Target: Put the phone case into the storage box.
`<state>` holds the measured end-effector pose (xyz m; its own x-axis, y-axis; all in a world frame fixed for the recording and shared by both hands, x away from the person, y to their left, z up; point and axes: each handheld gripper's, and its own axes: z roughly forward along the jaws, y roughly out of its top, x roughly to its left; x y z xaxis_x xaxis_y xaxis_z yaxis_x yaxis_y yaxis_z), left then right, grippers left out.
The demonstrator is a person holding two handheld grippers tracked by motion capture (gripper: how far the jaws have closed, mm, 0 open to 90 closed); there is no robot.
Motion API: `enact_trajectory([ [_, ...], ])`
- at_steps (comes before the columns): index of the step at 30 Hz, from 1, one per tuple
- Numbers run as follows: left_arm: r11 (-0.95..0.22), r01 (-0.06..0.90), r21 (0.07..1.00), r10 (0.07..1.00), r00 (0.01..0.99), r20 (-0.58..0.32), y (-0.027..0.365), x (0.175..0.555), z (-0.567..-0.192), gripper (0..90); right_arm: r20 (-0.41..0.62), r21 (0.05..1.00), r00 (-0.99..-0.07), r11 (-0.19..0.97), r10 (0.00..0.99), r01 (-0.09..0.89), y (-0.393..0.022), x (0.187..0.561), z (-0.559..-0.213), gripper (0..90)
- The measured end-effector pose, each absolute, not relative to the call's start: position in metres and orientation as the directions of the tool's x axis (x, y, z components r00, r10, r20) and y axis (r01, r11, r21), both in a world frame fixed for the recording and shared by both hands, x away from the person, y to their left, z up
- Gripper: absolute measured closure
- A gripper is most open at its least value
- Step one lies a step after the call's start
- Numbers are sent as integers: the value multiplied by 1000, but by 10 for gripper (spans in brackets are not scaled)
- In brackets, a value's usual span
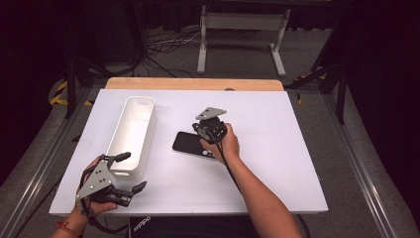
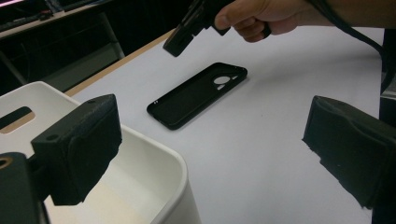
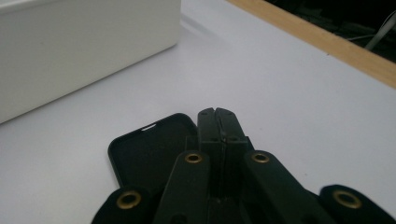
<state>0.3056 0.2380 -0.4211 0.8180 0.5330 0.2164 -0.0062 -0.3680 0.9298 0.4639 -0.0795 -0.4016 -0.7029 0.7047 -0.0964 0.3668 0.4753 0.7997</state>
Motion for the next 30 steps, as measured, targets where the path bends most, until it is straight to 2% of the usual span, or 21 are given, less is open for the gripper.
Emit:
enact_trajectory([
  [2,-362,-2,932,529,823,208,238,305,-422,51,-66,782,-698,472,713,408,-69,476,-408,900],
  [14,-369,-5,930,528,822,213,240,302,-423,54,-66,718,-681,509,729,475,-45,506,-427,900],
  [23,-383,-2,924,526,821,220,241,301,-424,57,-89,667,-685,554,723,498,-31,513,-440,900],
  [30,-387,0,922,526,821,220,240,303,-425,59,-80,665,-669,539,739,517,-30,519,-443,900],
])
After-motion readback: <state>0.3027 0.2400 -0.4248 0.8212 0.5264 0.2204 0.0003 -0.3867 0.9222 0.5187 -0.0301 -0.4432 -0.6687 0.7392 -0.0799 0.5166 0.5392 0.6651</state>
